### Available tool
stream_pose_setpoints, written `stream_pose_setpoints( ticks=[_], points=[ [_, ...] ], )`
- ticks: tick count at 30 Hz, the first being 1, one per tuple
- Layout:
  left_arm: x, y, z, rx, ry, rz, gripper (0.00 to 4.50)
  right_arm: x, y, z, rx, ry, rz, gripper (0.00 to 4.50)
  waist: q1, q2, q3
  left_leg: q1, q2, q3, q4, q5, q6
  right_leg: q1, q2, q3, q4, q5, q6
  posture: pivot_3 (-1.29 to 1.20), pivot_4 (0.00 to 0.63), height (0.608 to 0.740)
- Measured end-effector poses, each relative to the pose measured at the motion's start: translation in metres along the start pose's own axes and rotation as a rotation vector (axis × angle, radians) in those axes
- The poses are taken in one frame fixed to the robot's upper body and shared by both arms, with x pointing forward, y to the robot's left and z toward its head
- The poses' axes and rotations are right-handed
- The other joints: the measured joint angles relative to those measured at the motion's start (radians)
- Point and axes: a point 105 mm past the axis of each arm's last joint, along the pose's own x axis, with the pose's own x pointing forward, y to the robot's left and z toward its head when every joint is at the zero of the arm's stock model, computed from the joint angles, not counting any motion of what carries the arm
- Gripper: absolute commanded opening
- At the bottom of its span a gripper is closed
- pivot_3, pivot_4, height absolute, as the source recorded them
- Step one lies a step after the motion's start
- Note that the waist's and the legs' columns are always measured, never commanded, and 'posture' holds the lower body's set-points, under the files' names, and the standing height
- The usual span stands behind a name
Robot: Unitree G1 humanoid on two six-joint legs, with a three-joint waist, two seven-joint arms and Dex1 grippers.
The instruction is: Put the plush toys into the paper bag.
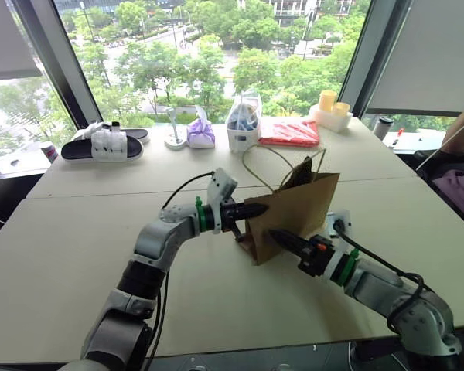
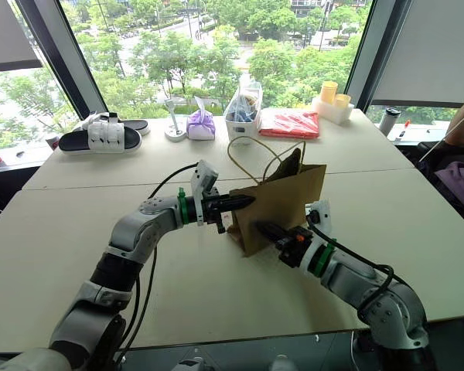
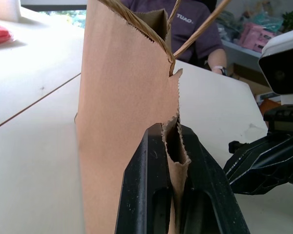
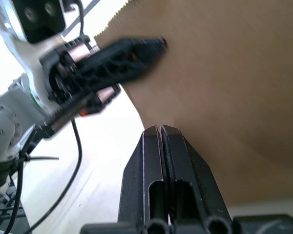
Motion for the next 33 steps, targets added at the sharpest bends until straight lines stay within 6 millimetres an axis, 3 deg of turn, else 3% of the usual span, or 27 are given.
stream_pose_setpoints(
  ticks=[9, 17, 20, 27, 28, 33],
  points=[
    [-0.006, 0.013, 0.027, 0.073, 0.01, -0.277, 0.08, -0.039, 0.002, -0.026, 0.09, 0.064, -0.039, 0.0, -0.003, 0.0, 0.0, 0.0, 0.0, 0.001, 0.0, 0.0, 0.0, 0.001, 0.0, 0.0, 0.0, 0.0, 0.0, 0.0, 0.15, 0.74],
    [0.016, 0.026, 0.012, 0.189, 0.119, -0.332, 0.08, -0.064, 0.011, -0.039, 0.124, 0.067, -0.117, 0.0, 0.0, -0.002, 0.001, 0.0, 0.0, 0.001, 0.0, -0.001, 0.002, 0.001, 0.0, -0.001, -0.001, 0.0, 0.0, 0.0, 0.15, 0.74],
    [0.022, 0.026, 0.003, 0.207, 0.142, -0.318, 0.9, -0.069, 0.016, -0.04, 0.131, 0.059, -0.129, 0.0, -0.002, -0.002, 0.001, 0.0, 0.0, 0.001, 0.0, -0.001, 0.002, 0.001, 0.0, -0.001, -0.001, 0.0, 0.0, 0.0, 0.15, 0.74],
    [0.027, 0.029, -0.005, 0.189, 0.134, -0.275, 4.27, -0.069, 0.013, -0.028, 0.089, 0.017, -0.134, 0.0, -0.004, -0.003, 0.001, 0.0, 0.0, 0.001, 0.001, -0.001, 0.002, 0.001, 0.0, -0.001, 0.0, 0.0, 0.001, 0.0, 0.15, 0.74],
    [0.026, 0.029, -0.004, 0.189, 0.132, -0.27, 4.45, -0.067, 0.011, -0.026, 0.076, 0.009, -0.133, 0.0, -0.004, -0.003, 0.001, 0.0, 0.0, 0.001, 0.001, -0.001, 0.002, 0.001, 0.0, -0.001, 0.0, 0.0, 0.001, 0.0, 0.15, 0.74],
    [0.01, 0.044, 0.002, 0.186, 0.126, -0.194, 4.45, -0.061, 0.007, -0.02, 0.035, 0.0, -0.129, 0.0, -0.004, -0.002, 0.001, 0.0, 0.0, 0.0, 0.001, -0.001, 0.002, 0.001, 0.0, -0.001, 0.0, 0.0, 0.001, 0.0, 0.15, 0.74]
  ],
)
